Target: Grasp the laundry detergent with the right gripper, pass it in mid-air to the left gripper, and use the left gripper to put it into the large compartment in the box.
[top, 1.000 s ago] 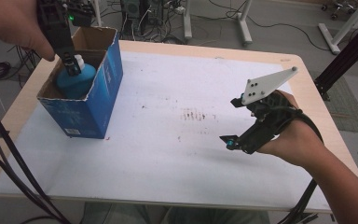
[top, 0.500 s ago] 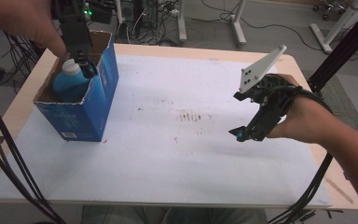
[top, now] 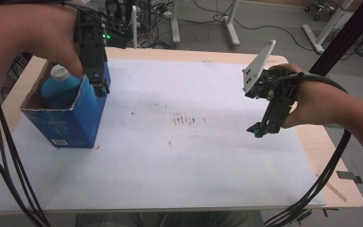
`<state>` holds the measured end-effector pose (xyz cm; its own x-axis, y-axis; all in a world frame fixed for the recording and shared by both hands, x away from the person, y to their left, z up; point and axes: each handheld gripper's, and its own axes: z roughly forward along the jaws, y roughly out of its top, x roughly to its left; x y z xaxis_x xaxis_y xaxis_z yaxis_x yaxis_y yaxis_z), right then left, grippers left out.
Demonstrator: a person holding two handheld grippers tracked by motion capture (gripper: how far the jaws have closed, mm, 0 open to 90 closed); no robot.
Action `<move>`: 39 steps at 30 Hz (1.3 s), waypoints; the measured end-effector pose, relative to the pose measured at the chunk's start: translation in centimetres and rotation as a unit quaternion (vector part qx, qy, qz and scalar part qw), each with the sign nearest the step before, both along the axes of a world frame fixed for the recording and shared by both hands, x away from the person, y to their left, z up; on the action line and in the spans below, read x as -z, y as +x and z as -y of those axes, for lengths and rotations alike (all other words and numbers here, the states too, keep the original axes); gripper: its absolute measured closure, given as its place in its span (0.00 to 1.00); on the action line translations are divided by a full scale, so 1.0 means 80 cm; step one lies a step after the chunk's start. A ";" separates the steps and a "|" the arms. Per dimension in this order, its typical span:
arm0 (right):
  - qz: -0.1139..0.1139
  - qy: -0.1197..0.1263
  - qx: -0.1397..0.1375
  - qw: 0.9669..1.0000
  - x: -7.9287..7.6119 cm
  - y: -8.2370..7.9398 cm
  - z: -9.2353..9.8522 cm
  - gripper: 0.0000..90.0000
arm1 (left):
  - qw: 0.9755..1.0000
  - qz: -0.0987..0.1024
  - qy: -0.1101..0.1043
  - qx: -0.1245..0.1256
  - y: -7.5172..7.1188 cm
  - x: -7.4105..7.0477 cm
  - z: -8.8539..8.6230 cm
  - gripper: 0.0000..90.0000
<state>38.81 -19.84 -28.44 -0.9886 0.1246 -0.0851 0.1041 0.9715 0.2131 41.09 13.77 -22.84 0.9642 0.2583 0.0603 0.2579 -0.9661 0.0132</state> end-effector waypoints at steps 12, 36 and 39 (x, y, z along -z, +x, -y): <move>-0.002 -0.053 -0.004 0.999 -0.009 0.011 0.007 0.01 | 0.999 -0.018 -0.016 0.033 0.006 0.016 0.016 0.02; -0.017 -0.062 -0.014 0.998 -0.003 0.023 0.011 0.01 | 0.999 -0.019 -0.023 0.034 0.012 0.016 0.027 0.02; -0.021 -0.065 -0.013 0.998 0.002 0.022 0.012 0.01 | 0.999 -0.017 -0.028 0.033 0.012 0.013 0.027 0.02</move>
